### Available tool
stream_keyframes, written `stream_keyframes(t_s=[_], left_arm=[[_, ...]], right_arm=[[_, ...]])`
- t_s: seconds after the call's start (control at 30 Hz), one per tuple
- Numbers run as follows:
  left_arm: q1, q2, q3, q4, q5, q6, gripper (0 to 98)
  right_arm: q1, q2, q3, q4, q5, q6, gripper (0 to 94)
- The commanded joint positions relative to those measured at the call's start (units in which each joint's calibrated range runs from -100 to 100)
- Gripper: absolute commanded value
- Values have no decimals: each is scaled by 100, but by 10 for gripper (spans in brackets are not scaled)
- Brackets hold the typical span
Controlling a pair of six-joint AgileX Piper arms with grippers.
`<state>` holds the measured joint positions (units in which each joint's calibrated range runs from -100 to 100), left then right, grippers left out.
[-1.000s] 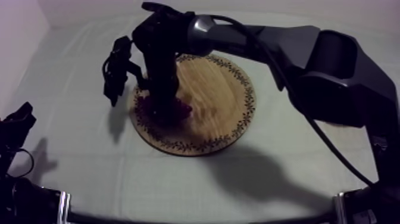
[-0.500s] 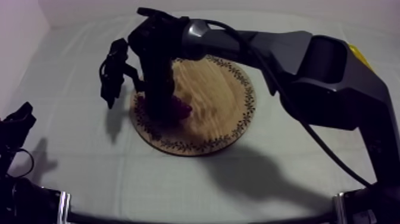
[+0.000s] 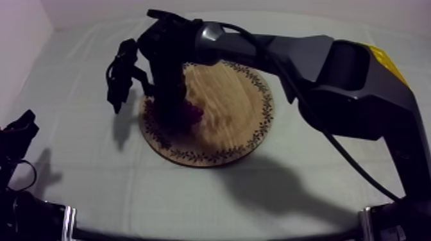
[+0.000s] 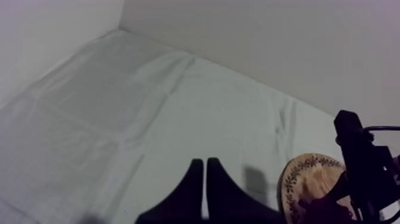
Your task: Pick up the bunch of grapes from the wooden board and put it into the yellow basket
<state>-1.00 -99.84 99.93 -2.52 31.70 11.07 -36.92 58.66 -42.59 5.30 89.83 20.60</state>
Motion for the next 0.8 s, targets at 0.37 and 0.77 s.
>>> stream_keyframes(t_s=[0.37, 0.77], left_arm=[[2, 2, -4, 1, -1, -1, 0], [2, 2, -4, 1, -1, -1, 0]], right_arm=[[212, -1217, -222, -126, 348, 74, 361], [432, -2571, 174, -167, 553, 9, 362]])
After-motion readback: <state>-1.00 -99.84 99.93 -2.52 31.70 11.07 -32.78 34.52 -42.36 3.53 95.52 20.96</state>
